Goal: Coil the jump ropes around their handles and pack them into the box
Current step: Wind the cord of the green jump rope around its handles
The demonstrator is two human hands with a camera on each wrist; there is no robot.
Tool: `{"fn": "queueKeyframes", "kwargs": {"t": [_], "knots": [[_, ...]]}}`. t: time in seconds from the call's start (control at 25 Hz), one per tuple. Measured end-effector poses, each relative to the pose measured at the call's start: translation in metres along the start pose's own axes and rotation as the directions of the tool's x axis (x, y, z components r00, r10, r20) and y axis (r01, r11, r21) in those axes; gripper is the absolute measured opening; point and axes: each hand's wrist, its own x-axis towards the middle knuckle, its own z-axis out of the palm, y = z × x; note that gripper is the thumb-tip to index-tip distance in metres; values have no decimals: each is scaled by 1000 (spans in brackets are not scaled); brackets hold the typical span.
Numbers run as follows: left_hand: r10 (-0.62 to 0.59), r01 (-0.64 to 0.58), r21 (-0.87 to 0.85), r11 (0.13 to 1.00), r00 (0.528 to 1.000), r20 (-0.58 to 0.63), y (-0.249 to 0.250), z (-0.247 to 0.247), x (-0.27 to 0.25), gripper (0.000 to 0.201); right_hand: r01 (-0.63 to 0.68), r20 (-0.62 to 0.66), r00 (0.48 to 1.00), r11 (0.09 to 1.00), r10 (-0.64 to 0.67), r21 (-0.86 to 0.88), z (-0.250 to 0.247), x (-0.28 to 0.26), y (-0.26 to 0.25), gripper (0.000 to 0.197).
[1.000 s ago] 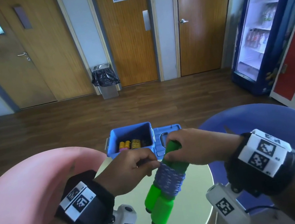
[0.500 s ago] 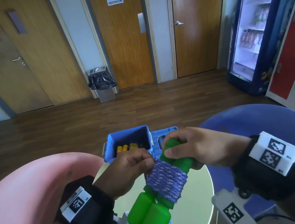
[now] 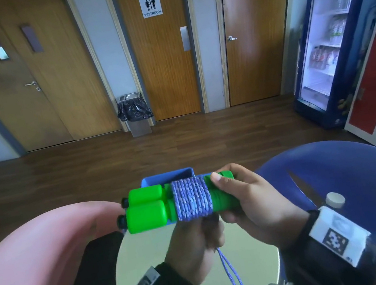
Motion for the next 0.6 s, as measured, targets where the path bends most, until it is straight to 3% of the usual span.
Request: {"fn": "queueKeyframes", "kwargs": {"t": [0.04, 0.08, 0.2, 0.24, 0.36, 0.4, 0.48, 0.6], "knots": [[39, -35, 85, 996, 998, -43, -5, 0, 2, 17, 14, -51, 999, 1000, -15, -19, 1, 3, 4, 22], [-82, 80, -75, 994, 997, -15, -9, 4, 3, 17, 26, -106, 994, 998, -32, -59, 2, 6, 8, 22], [-132, 118, -110, 987, 982, -136, -26, 4, -3, 28, 85, -229, 962, 963, -146, -256, -2, 14, 28, 24], [-99, 103, 19, 994, 982, -161, -26, 8, -7, 31, 118, -247, 944, 923, -219, -367, -3, 16, 34, 22], [-204, 210, 111, 971, 977, -63, -32, 10, -17, 26, 161, -266, 879, 773, -395, -614, -15, 21, 44, 22], [-231, 234, 143, 962, 972, -40, -34, 8, -20, 24, 146, -266, 873, 739, -409, -658, -21, 23, 43, 23], [-228, 208, 369, 906, 974, 11, -38, -4, -23, 25, 101, -225, 887, 647, -402, -756, -34, 24, 43, 24], [-203, 63, 730, 681, 974, 104, -34, -26, -20, 22, 111, -26, 933, 356, -360, -928, -50, 24, 53, 23]]}}
